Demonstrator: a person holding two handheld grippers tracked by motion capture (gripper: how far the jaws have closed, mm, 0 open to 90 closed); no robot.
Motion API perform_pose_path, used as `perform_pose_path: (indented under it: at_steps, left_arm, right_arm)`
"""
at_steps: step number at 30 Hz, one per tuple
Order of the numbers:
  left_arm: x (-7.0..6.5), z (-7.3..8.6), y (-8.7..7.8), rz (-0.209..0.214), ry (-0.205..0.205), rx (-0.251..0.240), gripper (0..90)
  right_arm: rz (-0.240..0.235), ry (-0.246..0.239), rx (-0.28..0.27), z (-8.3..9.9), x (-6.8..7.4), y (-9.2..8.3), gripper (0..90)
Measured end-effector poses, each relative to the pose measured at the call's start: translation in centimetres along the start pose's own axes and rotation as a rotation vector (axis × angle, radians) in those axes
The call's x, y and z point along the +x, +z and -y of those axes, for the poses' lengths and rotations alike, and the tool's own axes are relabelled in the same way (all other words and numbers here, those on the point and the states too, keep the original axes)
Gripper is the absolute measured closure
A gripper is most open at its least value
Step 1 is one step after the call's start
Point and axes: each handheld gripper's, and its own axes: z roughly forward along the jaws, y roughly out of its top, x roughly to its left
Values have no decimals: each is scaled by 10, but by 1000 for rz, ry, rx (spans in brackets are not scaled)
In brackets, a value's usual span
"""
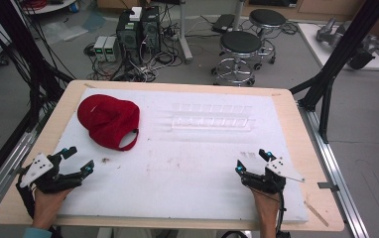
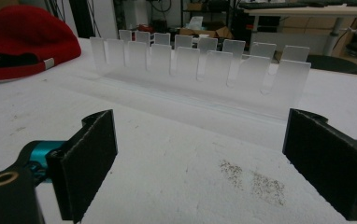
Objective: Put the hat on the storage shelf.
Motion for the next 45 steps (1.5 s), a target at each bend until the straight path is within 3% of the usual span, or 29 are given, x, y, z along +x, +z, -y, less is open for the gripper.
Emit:
perform_pose_path:
  at_steps: [6, 13, 29, 32, 38, 41, 45]
  left_arm:
    - [-1, 0, 1, 1, 8, 5, 156]
    - [-3, -1, 2, 1, 29, 19, 156]
    - [1, -3, 3, 4, 7, 27, 153]
    - [2, -8, 3, 13, 5, 26, 153]
    - [10, -26, 10, 20, 39, 42, 153]
    - [16, -34, 15, 22, 33, 45, 152]
    - [24, -48, 21, 30, 59, 65, 151]
  right_arm:
    - [-2, 13, -1, 0, -2, 0, 89]
    - [2, -19, 10, 0, 2, 1, 89]
    - [8, -23, 15, 0, 2, 1, 89]
    - [8, -18, 17, 0, 2, 2, 89]
    - [8, -19, 21, -1, 1, 2, 89]
    - [7, -17, 22, -1, 1, 2, 89]
    - [4, -20, 20, -1, 2, 2, 89]
